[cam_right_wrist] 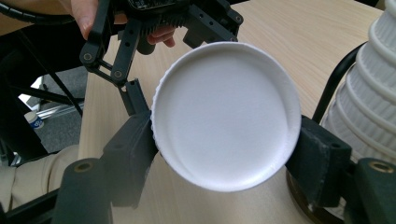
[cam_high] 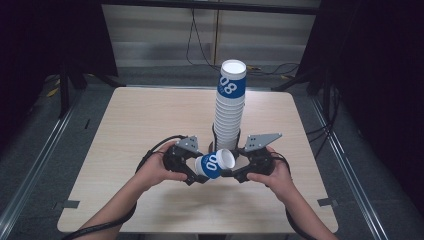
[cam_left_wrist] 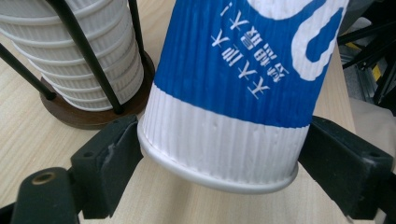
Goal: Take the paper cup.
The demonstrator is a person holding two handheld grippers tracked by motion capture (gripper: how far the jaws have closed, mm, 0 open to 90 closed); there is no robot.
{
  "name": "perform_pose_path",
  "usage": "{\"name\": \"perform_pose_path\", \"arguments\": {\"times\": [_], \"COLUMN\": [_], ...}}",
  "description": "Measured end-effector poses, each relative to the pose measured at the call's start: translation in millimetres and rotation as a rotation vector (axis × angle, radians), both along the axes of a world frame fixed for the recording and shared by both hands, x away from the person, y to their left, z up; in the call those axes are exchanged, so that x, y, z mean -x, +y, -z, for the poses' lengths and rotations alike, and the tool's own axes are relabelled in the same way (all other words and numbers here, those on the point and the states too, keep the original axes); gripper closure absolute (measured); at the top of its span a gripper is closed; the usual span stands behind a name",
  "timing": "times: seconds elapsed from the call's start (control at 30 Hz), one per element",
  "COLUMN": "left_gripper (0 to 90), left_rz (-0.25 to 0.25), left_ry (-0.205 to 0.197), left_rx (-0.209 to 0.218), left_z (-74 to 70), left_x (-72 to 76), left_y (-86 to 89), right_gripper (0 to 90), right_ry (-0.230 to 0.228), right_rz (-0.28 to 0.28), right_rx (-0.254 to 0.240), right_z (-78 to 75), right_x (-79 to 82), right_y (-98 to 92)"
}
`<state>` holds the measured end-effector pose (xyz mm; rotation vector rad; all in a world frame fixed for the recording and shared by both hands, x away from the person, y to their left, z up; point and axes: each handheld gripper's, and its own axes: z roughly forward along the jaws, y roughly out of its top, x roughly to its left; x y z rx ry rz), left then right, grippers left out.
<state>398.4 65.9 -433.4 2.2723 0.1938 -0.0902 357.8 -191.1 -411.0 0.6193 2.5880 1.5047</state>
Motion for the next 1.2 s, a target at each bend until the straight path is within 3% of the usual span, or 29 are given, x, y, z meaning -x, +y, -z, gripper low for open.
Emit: {"name": "perform_pose_path", "arguments": {"times": [0.13,0.27,0.57,0.8,1.07,1.2], "left_gripper": [13.6,13.0,18.4,21.4,22.0,22.0], "left_rz": [0.009,0.011,0.018,0.024,0.032,0.034], "left_ry": [-0.008,-0.001,0.026,0.026,0.025,0.012], "left_rx": [-0.026,0.001,-0.003,-0.055,-0.089,-0.126], "left_z": [-1.4,0.4,-4.5,-12.3,-16.4,-19.7], "left_x": [-1.1,-1.0,0.1,0.8,0.9,0.8], "left_y": [-0.2,-2.3,-2.3,-2.2,-2.2,-2.2], "right_gripper": [28.4,28.5,28.8,28.8,28.1,25.1], "right_ry": [-0.001,-0.005,-0.006,0.002,0.003,0.001], "right_rz": [-0.003,-0.005,-0.01,-0.012,-0.026,-0.03], "right_rx": [0.001,-0.001,-0.015,-0.04,-0.028,-0.008], "right_z": [0.4,0.0,-0.8,1.2,0.8,-0.9], "right_x": [-0.1,-0.1,0.9,1.2,0.5,0.9], "right_y": [0.9,1.9,1.5,0.9,2.9,3.9]}}
